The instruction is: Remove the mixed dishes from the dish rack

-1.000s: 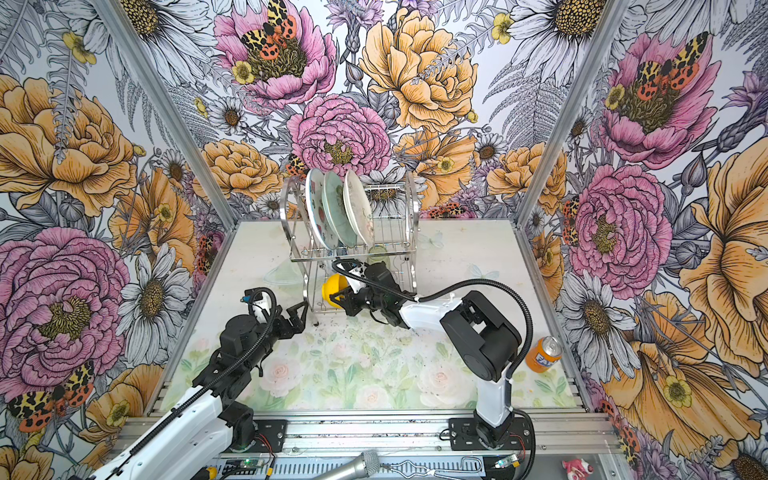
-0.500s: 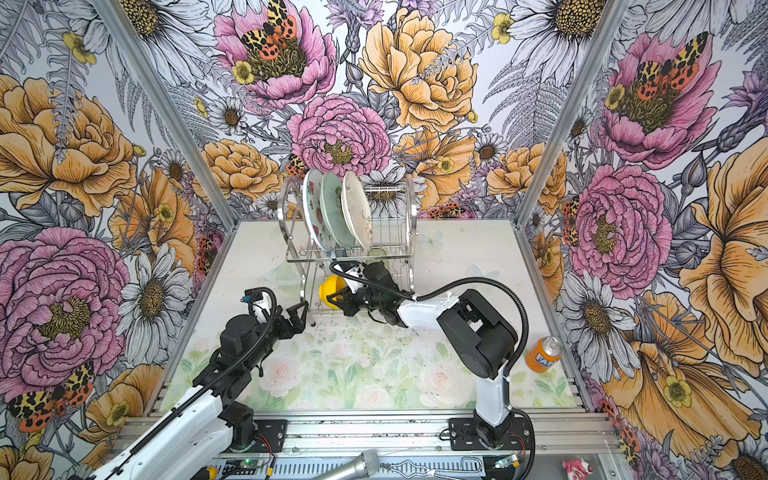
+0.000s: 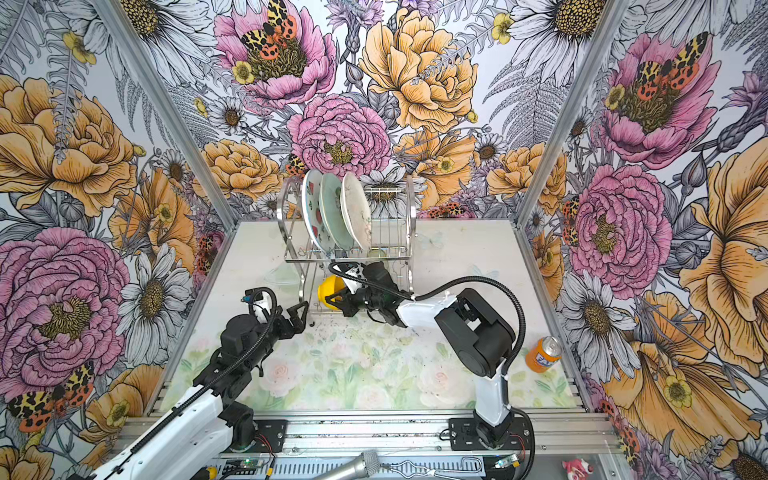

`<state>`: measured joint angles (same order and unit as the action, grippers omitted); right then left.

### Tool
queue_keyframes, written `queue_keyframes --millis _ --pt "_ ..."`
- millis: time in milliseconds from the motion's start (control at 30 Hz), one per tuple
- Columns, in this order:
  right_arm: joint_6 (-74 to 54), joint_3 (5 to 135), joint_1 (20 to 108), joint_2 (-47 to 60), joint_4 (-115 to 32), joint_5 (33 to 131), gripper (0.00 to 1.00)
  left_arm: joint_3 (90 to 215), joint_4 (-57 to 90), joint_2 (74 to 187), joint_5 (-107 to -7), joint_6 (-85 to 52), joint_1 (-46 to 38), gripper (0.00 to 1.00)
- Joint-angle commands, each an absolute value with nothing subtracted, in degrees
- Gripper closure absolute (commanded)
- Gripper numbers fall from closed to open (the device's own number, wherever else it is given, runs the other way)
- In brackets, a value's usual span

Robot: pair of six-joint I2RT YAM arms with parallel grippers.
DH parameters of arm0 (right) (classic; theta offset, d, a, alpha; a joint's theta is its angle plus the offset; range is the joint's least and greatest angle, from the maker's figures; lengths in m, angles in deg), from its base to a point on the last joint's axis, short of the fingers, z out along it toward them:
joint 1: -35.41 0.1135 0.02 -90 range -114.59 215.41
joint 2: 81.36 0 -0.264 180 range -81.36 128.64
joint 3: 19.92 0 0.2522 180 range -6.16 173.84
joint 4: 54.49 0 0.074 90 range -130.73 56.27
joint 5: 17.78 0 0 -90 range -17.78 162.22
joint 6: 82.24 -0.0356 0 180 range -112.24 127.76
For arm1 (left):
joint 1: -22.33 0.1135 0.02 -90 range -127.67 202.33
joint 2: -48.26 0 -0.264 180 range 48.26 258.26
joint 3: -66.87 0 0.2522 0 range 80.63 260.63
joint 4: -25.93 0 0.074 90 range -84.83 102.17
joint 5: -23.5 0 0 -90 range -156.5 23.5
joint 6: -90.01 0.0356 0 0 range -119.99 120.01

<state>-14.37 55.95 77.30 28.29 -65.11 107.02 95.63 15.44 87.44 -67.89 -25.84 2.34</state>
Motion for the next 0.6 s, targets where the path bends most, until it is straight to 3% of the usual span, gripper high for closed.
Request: queue_keyframes --millis 0,567 --pt "-11.6 57.6 77.9 28.8 -71.3 107.8 1.0 97.5 15.9 87.2 -66.6 -26.2 2.8 0.01" --pt "-15.2 54.6 76.2 30.1 -84.3 108.4 1.0 97.2 16.2 86.7 -66.7 -26.9 2.8 0.01"
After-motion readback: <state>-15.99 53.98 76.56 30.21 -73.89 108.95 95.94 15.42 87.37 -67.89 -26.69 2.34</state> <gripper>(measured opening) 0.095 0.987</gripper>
